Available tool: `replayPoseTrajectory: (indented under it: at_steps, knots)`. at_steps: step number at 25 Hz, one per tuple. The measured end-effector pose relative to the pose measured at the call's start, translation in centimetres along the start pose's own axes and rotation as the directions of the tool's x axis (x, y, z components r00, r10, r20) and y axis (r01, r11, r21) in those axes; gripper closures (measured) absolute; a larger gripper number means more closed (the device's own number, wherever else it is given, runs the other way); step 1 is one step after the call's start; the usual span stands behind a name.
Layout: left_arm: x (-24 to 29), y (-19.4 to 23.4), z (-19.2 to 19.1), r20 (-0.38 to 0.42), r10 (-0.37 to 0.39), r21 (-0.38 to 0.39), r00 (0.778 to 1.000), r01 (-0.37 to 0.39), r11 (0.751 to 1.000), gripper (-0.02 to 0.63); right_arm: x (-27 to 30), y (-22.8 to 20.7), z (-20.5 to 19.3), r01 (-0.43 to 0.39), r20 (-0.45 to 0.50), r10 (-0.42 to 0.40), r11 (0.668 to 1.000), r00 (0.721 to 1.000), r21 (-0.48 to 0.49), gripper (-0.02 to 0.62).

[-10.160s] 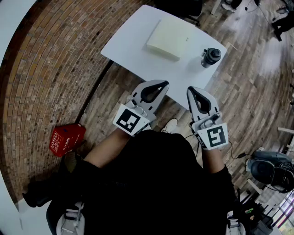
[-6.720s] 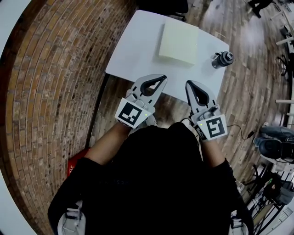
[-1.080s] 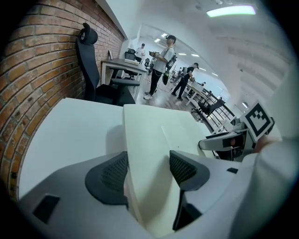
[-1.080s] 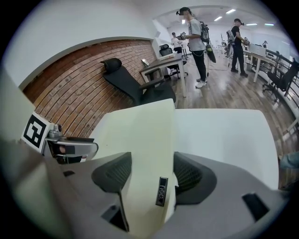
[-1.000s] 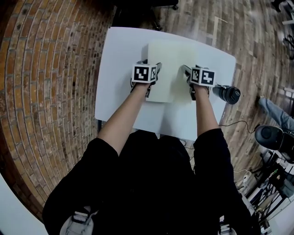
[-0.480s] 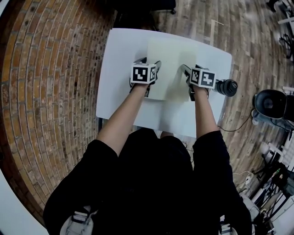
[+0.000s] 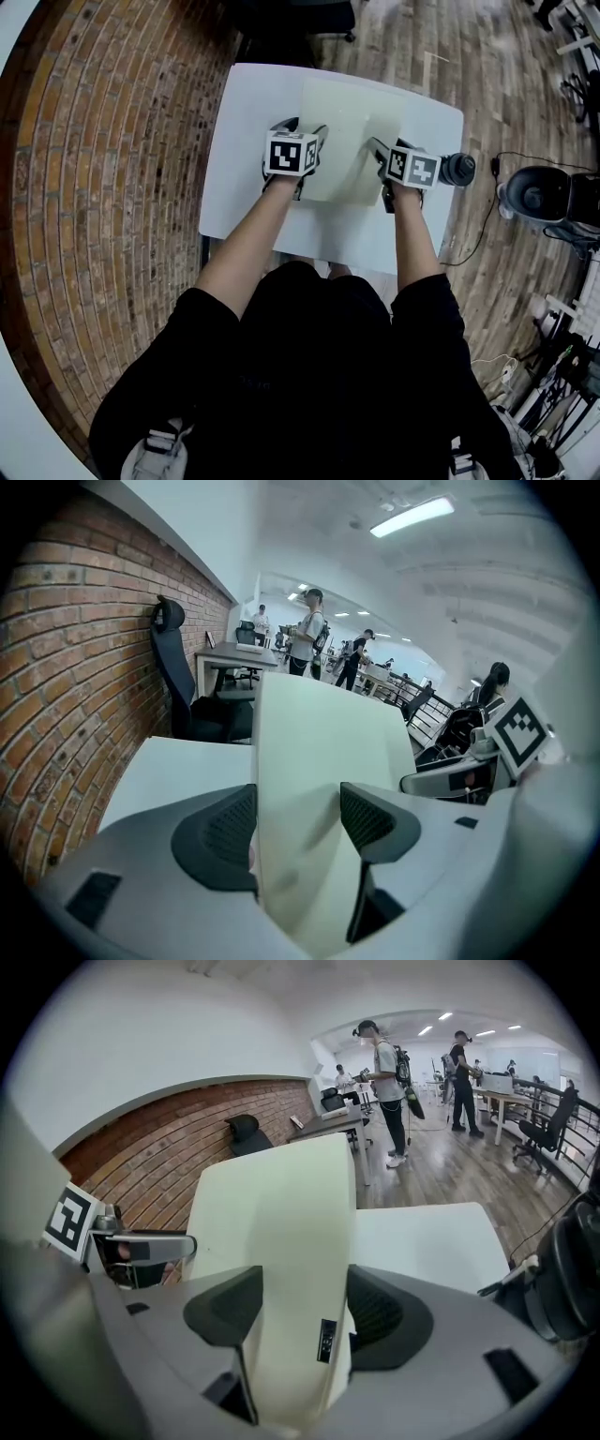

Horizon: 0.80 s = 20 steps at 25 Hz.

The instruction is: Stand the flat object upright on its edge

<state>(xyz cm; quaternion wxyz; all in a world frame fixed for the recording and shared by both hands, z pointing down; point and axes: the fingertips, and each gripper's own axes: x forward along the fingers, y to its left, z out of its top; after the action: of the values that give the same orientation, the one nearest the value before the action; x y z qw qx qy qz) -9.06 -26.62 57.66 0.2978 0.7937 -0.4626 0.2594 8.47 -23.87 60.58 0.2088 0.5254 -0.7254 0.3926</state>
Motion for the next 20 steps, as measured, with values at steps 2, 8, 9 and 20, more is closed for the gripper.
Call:
replayPoseTrajectory:
  at_steps: [2, 8, 9, 20]
  knots:
    - [-0.6, -0.2, 0.4, 0.015, 0.0, 0.017, 1.0, -0.001, 1.0, 0.322, -0.6, 0.2, 0.3, 0.0, 0.013, 0.0, 1.0, 1.0, -0.007, 0.307]
    - [-2.3, -0.7, 1.2, 0.077, 0.001, 0.054, 0.997, -0.005, 0.999, 0.322, -2.4, 1.2, 1.4, 0.019, 0.066, -0.016, 0.999, 0.998, -0.048, 0.307]
    - [-2.5, -0.9, 1.4, 0.091, -0.003, 0.056, 0.996, -0.003, 0.998, 0.322, -2.7, 1.3, 1.6, 0.023, 0.08, -0.018, 0.998, 0.997, -0.057, 0.307]
    - [-4.8, -2.1, 3.2, 0.264, -0.04, 0.131, 0.964, 0.005, 0.991, 0.324, -5.0, 1.8, 3.2, 0.036, 0.268, 0.01, 0.986, 0.963, -0.165, 0.307]
